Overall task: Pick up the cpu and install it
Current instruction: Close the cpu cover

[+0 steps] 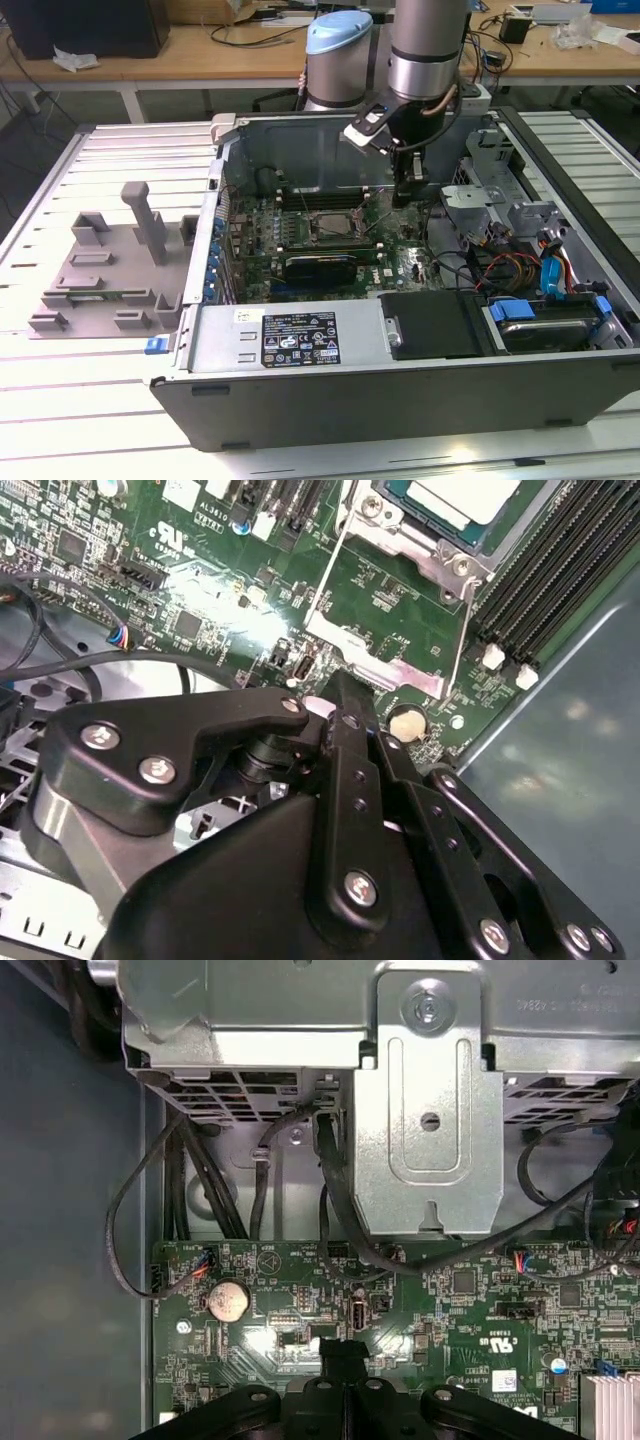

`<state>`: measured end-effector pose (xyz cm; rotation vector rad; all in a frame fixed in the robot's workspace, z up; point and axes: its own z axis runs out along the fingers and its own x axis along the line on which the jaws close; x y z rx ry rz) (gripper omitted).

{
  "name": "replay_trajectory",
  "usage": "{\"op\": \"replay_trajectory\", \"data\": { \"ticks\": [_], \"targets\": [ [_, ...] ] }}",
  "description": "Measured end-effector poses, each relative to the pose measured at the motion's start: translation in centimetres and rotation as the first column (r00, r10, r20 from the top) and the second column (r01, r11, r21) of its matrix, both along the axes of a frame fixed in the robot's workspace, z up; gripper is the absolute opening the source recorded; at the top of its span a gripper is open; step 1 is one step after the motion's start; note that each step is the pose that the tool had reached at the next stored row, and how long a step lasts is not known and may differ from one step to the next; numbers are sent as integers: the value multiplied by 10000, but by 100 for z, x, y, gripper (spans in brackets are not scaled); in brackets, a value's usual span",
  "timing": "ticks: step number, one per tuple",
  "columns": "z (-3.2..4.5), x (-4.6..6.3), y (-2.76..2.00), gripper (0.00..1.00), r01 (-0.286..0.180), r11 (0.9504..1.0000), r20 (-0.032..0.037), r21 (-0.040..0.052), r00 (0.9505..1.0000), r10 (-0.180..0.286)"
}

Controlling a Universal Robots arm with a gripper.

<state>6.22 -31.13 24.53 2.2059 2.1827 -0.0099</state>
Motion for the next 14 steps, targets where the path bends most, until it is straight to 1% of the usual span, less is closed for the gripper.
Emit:
{"op": "replay_trajectory", "data": {
  "ticks": [2,4,7,8,9,11,13,14],
  "targets": [
    [-1,-21,1,11,2,10000,0,0,10000,-2],
    [0,-78,3,11,2,10000,3,-1,10000,-2],
    [0,-180,5,11,2,10000,27,0,10000,-2],
    [0,-228,7,11,1,10000,40,-1,10000,-1],
    [0,-297,9,11,1,10000,56,-1,10000,-1],
    [0,-369,12,11,1,10000,69,-1,10000,-1],
    [0,-472,18,11,1,10000,82,-2,10000,-1],
    [0,-542,22,11,1,10000,88,-1,10000,-1]
  ]
}}
